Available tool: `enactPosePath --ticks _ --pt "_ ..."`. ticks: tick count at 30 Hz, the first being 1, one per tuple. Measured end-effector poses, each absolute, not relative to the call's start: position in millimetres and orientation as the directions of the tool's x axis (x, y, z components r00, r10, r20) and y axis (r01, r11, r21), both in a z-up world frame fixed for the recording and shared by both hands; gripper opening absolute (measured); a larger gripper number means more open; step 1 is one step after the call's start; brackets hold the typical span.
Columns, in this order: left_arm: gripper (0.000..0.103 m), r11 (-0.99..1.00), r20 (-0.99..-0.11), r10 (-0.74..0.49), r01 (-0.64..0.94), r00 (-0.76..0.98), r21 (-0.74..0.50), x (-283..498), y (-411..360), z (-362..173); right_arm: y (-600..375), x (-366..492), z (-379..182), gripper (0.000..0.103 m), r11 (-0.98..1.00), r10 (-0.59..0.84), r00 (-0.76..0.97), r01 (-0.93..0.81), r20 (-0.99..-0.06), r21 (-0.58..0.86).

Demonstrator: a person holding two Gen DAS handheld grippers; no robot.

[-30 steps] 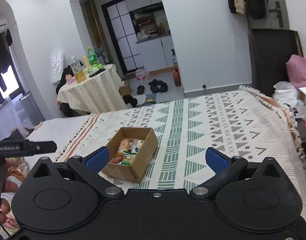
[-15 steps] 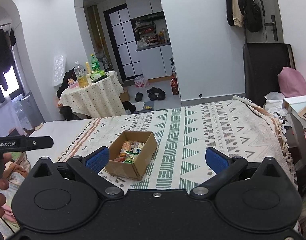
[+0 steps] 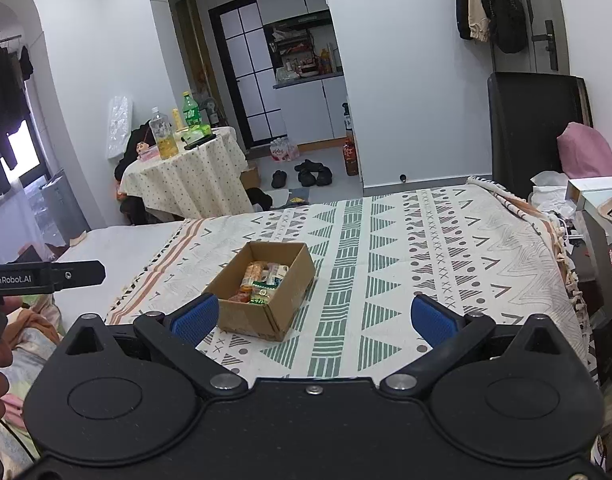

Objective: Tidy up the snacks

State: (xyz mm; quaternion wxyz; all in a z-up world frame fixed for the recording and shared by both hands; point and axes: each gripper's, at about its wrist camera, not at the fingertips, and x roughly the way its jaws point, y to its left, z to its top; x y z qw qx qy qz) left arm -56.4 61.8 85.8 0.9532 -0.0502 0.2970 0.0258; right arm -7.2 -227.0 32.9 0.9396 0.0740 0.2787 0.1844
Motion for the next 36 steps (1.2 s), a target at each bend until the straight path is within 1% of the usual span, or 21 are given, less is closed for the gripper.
enactPosePath --ticks 36 --pt "0.103 0.993 -0.593 0.014 -0.081 0.805 -0.087 -60.8 62.1 77.6 -225.1 -9.5 31.5 0.103 0.921 0.389 0.771 -0.316 -0.505 0.226"
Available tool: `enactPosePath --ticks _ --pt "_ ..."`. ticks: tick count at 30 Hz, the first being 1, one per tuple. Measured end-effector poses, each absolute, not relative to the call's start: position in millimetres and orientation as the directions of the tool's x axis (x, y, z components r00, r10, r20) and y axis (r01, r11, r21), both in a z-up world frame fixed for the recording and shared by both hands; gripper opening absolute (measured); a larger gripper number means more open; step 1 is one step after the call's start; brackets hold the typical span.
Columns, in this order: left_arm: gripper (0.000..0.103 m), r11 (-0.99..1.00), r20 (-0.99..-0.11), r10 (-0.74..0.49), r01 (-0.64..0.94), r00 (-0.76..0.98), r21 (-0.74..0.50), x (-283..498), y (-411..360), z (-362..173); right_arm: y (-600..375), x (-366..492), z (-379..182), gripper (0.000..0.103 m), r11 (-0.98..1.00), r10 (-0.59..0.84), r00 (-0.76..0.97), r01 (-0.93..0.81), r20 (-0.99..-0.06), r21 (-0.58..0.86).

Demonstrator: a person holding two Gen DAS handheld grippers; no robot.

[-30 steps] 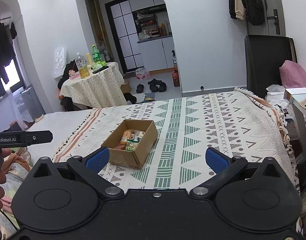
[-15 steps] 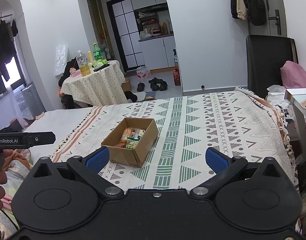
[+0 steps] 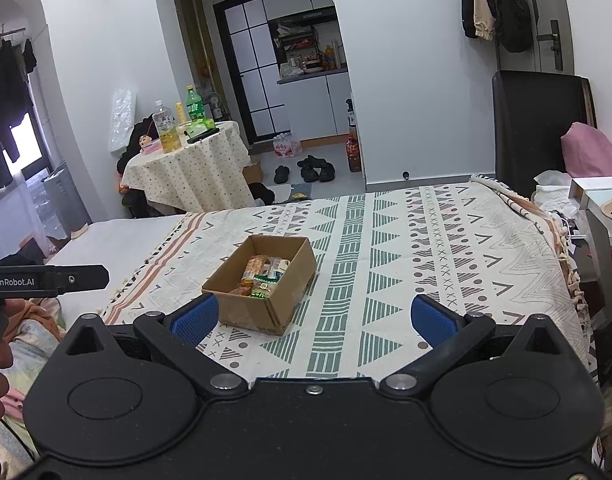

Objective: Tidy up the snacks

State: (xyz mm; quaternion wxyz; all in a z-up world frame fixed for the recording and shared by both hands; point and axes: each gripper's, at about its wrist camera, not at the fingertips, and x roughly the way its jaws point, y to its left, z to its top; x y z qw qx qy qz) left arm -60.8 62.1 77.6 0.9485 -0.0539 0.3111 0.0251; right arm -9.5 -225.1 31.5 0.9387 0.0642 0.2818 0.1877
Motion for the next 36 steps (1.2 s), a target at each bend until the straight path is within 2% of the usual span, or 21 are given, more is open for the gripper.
enactPosePath --ticks 36 --pt "0.103 0.993 -0.599 0.007 -0.078 0.801 -0.092 -62.6 64.6 74.7 -224.8 -11.7 31.1 0.103 0.919 0.393 0.767 -0.321 -0.507 0.227"
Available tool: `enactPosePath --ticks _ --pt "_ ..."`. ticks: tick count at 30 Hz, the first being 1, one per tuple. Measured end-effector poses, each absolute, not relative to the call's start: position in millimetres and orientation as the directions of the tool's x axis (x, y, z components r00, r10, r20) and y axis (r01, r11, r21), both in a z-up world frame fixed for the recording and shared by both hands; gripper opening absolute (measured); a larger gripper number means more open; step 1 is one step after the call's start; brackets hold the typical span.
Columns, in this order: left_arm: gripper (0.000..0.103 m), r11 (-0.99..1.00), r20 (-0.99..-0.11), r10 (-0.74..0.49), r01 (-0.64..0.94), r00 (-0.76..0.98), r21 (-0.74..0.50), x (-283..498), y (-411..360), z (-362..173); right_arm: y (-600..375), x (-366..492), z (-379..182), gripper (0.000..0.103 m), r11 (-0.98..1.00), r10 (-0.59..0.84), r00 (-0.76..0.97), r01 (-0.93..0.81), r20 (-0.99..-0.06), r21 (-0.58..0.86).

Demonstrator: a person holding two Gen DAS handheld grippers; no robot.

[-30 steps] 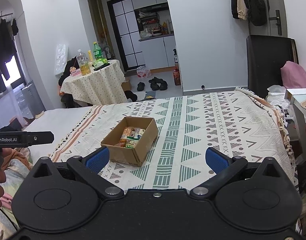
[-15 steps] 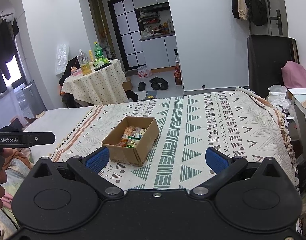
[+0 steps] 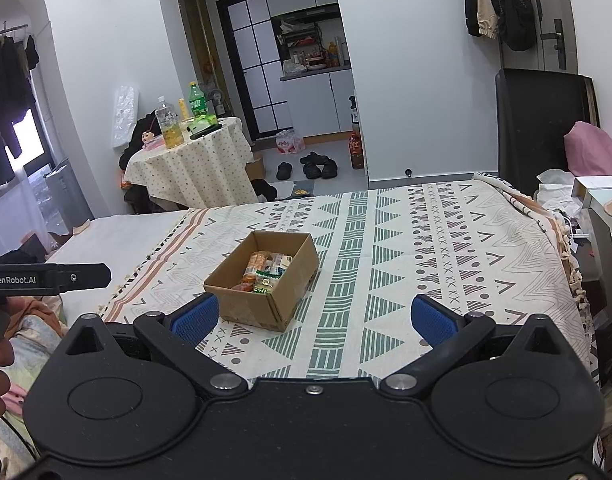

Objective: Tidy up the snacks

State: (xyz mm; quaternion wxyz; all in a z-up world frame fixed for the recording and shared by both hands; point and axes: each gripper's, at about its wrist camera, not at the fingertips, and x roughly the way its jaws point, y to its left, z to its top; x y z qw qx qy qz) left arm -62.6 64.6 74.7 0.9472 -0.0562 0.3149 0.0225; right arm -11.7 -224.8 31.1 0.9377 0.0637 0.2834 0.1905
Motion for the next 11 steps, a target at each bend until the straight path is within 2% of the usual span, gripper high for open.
enactPosePath --ticks 11 --pt "0.103 0.993 -0.604 0.010 -0.078 0.797 -0.088 -62.7 64.1 72.7 -224.5 -11.8 29.8 0.103 0.919 0.394 0.766 -0.323 -0.508 0.225"
